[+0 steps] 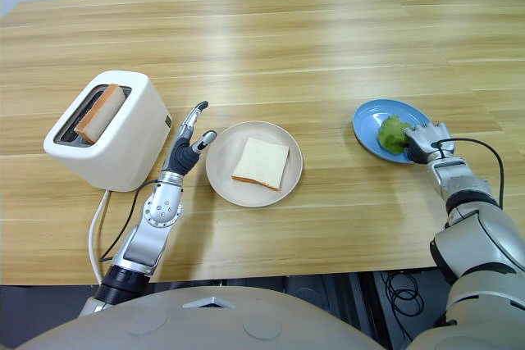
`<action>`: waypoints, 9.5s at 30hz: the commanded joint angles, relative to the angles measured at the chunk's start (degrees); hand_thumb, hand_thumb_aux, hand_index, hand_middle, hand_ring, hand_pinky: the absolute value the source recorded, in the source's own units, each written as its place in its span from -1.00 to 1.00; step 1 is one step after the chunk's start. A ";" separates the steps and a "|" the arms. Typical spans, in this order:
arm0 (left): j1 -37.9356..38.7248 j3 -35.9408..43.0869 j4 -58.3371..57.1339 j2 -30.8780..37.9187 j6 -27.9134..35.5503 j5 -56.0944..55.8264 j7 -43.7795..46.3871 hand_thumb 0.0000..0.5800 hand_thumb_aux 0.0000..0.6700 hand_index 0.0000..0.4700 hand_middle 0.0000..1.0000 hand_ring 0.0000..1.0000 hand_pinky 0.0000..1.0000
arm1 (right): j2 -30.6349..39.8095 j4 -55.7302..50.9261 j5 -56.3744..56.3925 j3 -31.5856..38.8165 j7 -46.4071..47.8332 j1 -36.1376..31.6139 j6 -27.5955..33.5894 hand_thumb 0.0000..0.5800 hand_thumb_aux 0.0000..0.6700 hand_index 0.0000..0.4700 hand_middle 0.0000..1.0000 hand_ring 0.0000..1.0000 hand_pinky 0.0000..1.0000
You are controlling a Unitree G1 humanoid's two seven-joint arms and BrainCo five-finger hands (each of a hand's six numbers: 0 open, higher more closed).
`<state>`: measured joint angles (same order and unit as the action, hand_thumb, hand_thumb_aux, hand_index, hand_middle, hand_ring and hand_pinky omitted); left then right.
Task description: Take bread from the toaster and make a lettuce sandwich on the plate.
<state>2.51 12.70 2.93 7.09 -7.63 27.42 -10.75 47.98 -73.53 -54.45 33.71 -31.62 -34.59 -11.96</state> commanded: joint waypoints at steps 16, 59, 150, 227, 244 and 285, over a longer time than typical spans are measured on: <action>-0.54 0.25 -3.68 0.38 -0.86 -0.08 -1.00 -1.00 -1.00 -1.00 -1.00 -1.00 -1.00 | 6.54 37.69 3.22 -7.89 2.18 7.96 2.99 1.00 1.00 0.96 1.00 1.00 1.00; -1.37 -0.74 -6.72 0.74 -2.61 -0.61 -1.07 -1.00 -1.00 -1.00 -1.00 -1.00 -1.00 | -18.77 65.18 5.94 -6.68 27.79 25.23 -0.77 1.00 1.00 0.96 1.00 1.00 1.00; -2.46 -23.33 17.97 30.86 20.39 18.47 19.35 1.00 1.00 0.96 1.00 1.00 1.00 | -28.26 74.51 41.28 -33.80 37.81 35.85 5.83 -1.00 -1.00 -1.00 -1.00 -1.00 -1.00; -51.23 14.16 -71.13 3.25 -17.97 -2.44 41.28 1.00 1.00 0.96 1.00 1.00 1.00 | -24.29 77.02 25.51 -24.14 36.15 36.80 -5.91 -1.00 -1.00 -1.00 -1.00 -1.00 -1.00; -51.37 16.57 -75.04 2.49 -18.98 2.17 36.33 1.00 1.00 0.96 1.00 1.00 1.00 | -17.14 72.56 0.35 -9.62 34.11 35.42 -8.30 -1.00 -1.00 -1.00 -1.00 -1.00 -1.00; -29.85 -6.93 -17.78 12.69 -9.27 -20.98 28.53 -1.00 -1.00 -1.00 -1.00 -1.00 -1.00 | -17.92 84.75 2.60 -18.74 12.75 32.55 -10.07 -1.00 -1.00 -1.00 -1.00 -1.00 -1.00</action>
<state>-27.94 6.70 -16.84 19.77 -18.79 7.77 17.09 30.35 8.77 -53.62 17.79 -16.87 -2.70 -21.66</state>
